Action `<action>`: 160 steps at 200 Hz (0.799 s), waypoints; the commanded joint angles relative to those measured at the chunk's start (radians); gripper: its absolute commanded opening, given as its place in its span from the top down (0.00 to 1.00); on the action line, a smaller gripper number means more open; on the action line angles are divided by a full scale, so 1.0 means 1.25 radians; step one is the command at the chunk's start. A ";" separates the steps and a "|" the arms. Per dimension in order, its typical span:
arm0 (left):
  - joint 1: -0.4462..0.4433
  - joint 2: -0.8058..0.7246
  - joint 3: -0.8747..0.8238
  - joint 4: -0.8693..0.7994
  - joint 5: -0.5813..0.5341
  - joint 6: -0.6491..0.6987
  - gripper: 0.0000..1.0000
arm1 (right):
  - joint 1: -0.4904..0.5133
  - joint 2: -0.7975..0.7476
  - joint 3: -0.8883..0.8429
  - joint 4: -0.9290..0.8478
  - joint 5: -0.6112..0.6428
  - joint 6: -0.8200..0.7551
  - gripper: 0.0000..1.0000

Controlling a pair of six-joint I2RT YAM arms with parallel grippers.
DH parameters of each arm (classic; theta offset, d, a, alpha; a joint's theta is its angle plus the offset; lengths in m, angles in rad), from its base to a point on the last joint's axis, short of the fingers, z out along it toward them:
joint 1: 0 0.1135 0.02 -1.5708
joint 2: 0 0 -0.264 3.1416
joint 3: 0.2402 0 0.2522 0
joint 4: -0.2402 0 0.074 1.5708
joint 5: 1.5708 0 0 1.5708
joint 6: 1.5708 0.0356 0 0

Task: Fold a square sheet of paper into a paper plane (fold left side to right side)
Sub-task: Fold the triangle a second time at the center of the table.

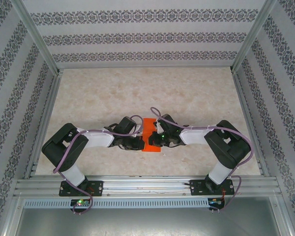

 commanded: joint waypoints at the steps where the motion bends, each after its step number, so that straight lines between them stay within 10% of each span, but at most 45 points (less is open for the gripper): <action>1: -0.007 0.039 -0.024 -0.094 -0.079 0.010 1.00 | -0.046 -0.002 0.009 -0.062 0.065 -0.036 1.00; 160: -0.007 0.026 -0.035 -0.073 -0.064 0.001 1.00 | -0.227 -0.019 0.053 -0.154 0.044 -0.150 1.00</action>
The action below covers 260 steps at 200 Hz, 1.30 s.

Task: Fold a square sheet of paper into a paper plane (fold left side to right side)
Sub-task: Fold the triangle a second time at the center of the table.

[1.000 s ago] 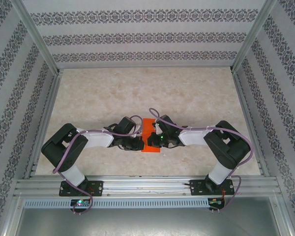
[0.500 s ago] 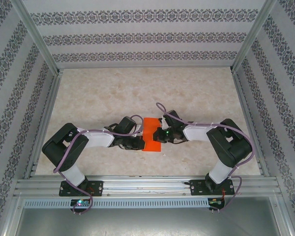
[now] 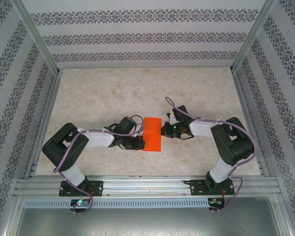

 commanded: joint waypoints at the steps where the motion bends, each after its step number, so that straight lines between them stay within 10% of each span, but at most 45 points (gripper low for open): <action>1: -0.007 0.023 -0.034 -0.085 -0.061 0.001 1.00 | -0.026 -0.021 0.019 -0.057 0.067 -0.035 1.00; 260: -0.010 0.004 0.143 -0.095 0.063 -0.004 1.00 | 0.074 0.024 -0.033 -0.013 0.036 0.038 1.00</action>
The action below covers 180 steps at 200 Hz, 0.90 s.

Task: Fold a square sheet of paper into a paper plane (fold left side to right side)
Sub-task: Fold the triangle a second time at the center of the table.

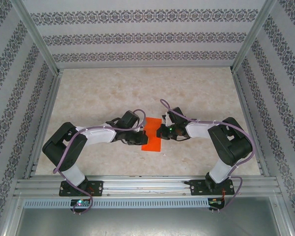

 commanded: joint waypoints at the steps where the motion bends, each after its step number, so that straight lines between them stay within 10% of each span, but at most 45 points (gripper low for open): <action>1: -0.010 0.005 0.036 -0.013 0.039 0.003 1.00 | 0.001 0.014 -0.028 -0.050 0.033 0.000 1.00; 180: -0.021 0.151 0.086 -0.080 -0.015 0.053 1.00 | 0.006 0.043 -0.023 -0.078 0.060 -0.010 1.00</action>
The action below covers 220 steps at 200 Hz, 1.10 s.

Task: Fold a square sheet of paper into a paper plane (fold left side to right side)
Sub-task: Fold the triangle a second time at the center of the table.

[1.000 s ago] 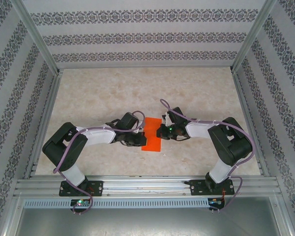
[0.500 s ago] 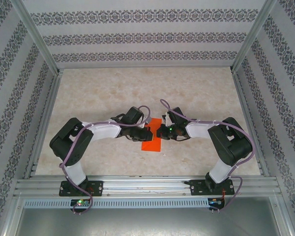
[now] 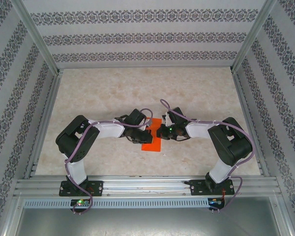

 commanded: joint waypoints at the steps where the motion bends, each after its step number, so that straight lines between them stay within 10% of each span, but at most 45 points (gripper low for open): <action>1: -0.010 0.014 -0.015 -0.041 -0.018 0.026 1.00 | 0.006 0.042 -0.022 -0.078 0.060 -0.010 1.00; 220: -0.017 -0.096 -0.156 -0.088 -0.080 0.064 1.00 | -0.012 0.056 -0.009 -0.114 0.072 -0.031 1.00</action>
